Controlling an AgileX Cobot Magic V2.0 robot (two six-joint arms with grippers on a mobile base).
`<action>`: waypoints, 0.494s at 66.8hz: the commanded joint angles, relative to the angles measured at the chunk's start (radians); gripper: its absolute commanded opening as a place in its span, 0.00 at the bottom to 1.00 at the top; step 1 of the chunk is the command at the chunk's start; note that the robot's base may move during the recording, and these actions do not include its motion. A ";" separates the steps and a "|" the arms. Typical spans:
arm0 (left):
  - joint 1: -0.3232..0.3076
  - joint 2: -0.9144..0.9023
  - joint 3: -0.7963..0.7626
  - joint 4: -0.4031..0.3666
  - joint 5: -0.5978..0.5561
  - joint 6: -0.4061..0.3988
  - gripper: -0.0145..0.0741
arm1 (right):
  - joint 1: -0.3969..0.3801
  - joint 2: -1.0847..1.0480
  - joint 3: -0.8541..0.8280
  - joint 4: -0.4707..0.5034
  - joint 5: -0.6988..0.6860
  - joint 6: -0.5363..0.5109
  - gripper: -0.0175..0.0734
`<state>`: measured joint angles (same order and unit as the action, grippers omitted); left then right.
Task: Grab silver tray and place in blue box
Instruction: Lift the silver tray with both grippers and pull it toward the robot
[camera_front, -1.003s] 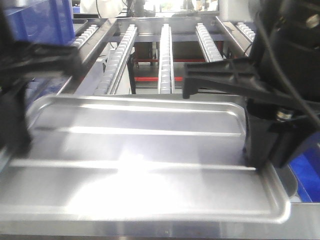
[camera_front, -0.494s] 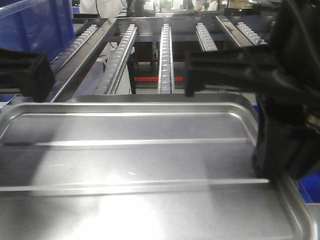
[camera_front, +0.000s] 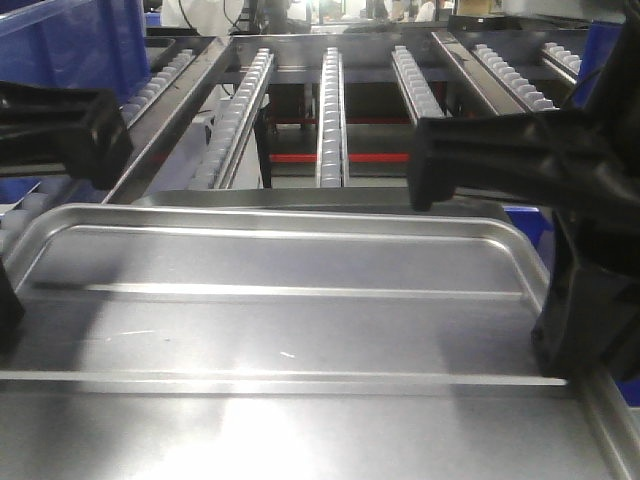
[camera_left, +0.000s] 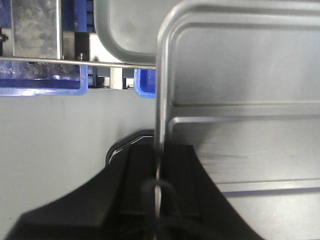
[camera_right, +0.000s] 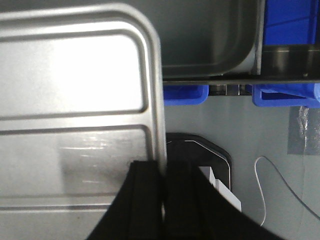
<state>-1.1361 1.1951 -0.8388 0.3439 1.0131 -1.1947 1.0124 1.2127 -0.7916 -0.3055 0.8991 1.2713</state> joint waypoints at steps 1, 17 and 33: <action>-0.009 -0.020 -0.027 0.006 -0.037 -0.008 0.15 | 0.005 -0.026 -0.028 -0.029 -0.058 0.009 0.25; -0.009 -0.020 -0.027 0.006 -0.037 -0.008 0.15 | 0.005 -0.026 -0.028 -0.029 -0.059 0.009 0.25; -0.009 -0.020 -0.027 0.006 -0.030 -0.008 0.15 | 0.005 -0.026 -0.028 -0.029 -0.058 0.009 0.25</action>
<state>-1.1361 1.1951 -0.8388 0.3439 1.0131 -1.1965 1.0124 1.2127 -0.7916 -0.3055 0.8972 1.2731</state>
